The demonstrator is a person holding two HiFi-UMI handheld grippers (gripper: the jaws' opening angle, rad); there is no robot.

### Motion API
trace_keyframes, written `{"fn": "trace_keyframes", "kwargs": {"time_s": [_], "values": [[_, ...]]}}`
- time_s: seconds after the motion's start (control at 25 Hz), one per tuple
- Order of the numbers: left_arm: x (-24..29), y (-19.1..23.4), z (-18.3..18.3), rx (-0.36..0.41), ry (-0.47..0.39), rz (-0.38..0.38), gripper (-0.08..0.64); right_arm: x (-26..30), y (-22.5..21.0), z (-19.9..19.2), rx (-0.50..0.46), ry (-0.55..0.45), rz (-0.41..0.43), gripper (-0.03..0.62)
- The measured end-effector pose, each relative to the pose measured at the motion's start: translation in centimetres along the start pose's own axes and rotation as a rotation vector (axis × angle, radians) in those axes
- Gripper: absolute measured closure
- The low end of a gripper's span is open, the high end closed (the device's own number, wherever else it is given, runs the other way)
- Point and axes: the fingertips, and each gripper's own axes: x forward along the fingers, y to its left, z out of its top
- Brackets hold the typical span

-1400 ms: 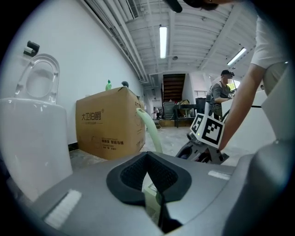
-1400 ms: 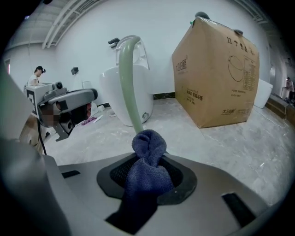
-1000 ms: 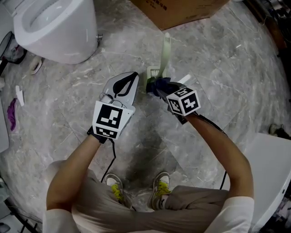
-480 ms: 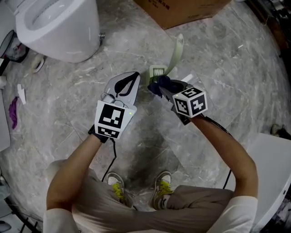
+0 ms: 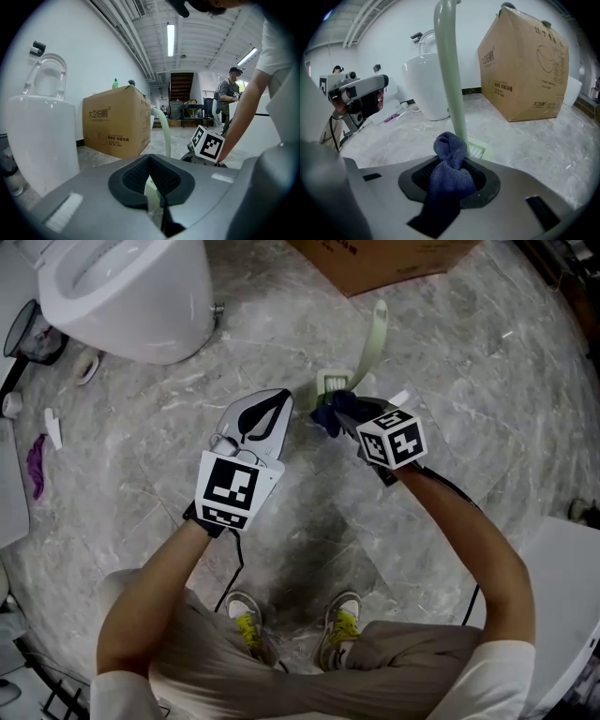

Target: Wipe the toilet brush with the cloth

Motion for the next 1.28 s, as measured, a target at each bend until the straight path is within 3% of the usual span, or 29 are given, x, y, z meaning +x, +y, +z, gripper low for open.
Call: {"fn": "trace_keyframes", "kwargs": {"time_s": [0.4, 0.64, 0.76, 0.96, 1.28], "values": [[0.1, -0.6, -2.1, 0.030, 0.059, 0.002, 0.558, 1.8, -2.1, -3.5, 0.092, 0.066, -0.049, 0.472], [0.7, -0.8, -3.2, 0.036, 0.072, -0.010, 0.558, 1.5, -1.8, -4.8, 0.031, 0.101, -0.091, 0.472], [1.2, -0.2, -3.2, 0.016, 0.072, 0.008, 0.558, 2.1, -2.8, -4.0, 0.014, 0.049, -0.164, 0.474], [2.0, 0.2, -1.6, -0.069, 0.036, 0.018, 0.558, 3.3, -4.6, -3.4, 0.113, -0.050, -0.247, 0.474], [1.8, -0.8, -2.2, -0.024, 0.056, -0.005, 0.558, 4.9, -4.9, -3.8, 0.205, -0.116, -0.288, 0.474]]}}
